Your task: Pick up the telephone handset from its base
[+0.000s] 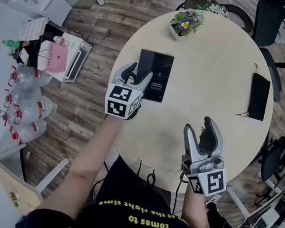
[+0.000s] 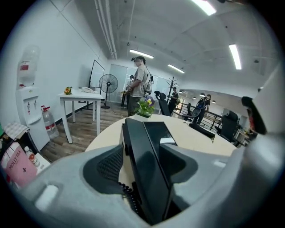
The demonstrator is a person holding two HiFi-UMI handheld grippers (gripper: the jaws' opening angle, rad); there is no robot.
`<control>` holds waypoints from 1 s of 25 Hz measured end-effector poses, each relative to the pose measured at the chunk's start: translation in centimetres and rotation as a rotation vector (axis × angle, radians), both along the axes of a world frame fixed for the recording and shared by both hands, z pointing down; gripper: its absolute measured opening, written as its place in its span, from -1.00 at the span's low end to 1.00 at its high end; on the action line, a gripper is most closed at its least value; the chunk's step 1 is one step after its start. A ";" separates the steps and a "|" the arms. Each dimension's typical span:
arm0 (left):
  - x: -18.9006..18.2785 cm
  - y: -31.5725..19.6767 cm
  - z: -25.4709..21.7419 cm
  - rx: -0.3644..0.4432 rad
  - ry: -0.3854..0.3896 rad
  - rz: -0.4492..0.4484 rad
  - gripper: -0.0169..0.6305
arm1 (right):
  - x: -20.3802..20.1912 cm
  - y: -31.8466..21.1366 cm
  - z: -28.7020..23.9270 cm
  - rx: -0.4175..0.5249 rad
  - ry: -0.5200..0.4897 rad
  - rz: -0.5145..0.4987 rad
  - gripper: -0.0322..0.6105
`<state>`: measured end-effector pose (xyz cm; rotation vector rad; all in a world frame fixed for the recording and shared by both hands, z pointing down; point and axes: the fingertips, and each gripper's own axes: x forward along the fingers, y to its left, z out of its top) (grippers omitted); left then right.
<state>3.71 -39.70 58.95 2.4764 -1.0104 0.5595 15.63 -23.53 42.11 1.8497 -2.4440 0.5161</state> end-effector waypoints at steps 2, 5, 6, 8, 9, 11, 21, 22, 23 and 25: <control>0.3 0.3 0.8 -0.040 0.002 0.023 -0.17 | 0.2 0.0 0.2 -0.003 -0.003 0.002 -0.15; 0.6 0.9 1.4 -0.075 0.002 0.042 -0.18 | 0.3 0.1 0.3 -0.003 -0.009 0.006 -0.15; 0.6 0.9 1.5 -0.076 0.005 0.038 -0.18 | 0.3 0.1 0.3 -0.003 -0.010 0.006 -0.16; 0.5 0.9 1.5 -0.073 0.010 0.030 -0.18 | 0.3 0.2 0.4 -0.005 -0.014 0.003 -0.16; 0.6 0.9 1.5 -0.072 0.010 0.028 -0.18 | 0.3 0.2 0.5 -0.005 -0.015 0.001 -0.16; 0.6 0.9 1.4 -0.070 0.008 0.026 -0.20 | 0.4 0.2 0.5 -0.006 -0.017 0.000 -0.16; -0.4 0.8 0.6 -0.072 0.016 0.004 -0.54 | -0.3 0.2 0.3 -0.004 -0.022 -0.015 -0.16; -0.4 0.8 0.5 -0.072 0.020 0.004 -0.56 | -0.3 0.3 0.3 -0.004 -0.023 -0.015 -0.16; -0.4 0.9 0.4 -0.072 0.024 0.004 -0.57 | -0.4 0.4 0.3 -0.003 -0.024 -0.016 -0.16; -0.3 1.0 0.2 -0.075 0.028 -0.001 -0.59 | -0.6 0.5 0.3 -0.003 -0.024 -0.018 -0.16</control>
